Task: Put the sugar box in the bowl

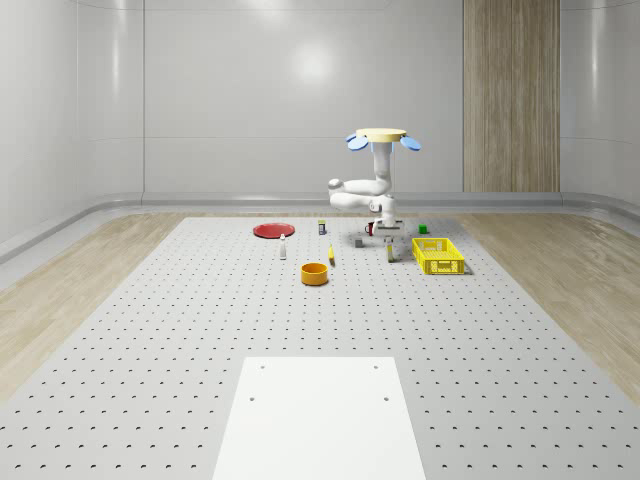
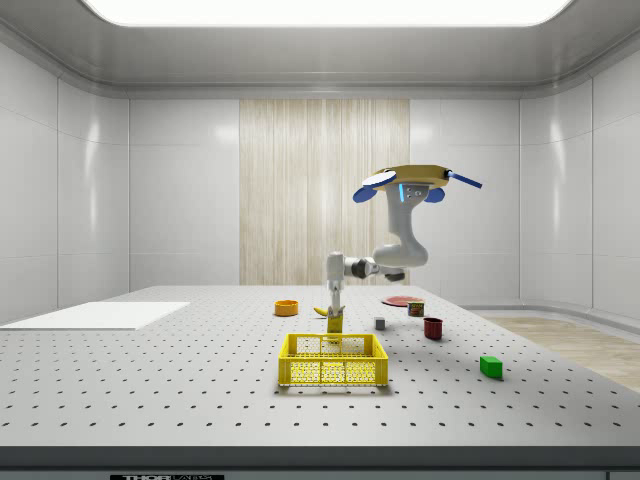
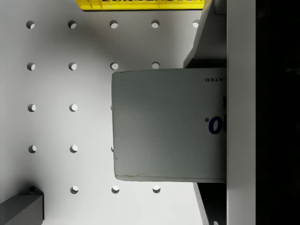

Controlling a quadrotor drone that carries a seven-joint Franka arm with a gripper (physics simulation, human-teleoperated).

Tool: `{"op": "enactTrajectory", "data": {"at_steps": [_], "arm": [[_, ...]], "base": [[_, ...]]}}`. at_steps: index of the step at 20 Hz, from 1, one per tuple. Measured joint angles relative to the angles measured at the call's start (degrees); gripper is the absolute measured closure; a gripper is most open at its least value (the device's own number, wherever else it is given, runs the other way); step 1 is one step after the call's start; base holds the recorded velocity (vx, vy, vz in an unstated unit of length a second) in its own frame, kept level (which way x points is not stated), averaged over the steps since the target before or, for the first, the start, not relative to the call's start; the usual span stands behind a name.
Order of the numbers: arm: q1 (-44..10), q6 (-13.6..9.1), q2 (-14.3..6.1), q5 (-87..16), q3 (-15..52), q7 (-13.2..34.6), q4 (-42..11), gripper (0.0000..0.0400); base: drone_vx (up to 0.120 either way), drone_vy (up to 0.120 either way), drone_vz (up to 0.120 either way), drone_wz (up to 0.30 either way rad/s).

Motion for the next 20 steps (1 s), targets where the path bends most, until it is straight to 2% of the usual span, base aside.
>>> {"op": "enactTrajectory", "data": {"at_steps": [7,20], "arm": [[-0.3,-0.8,-0.4,4.1,4.2,0.6,-0.5,0.023],[-0.7,0.3,-2.0,6.1,5.8,1.0,-0.5,0.023]], "base": [[0.109,-0.109,0.12,0.0],[0.12,-0.12,0.117,0.0]]}}
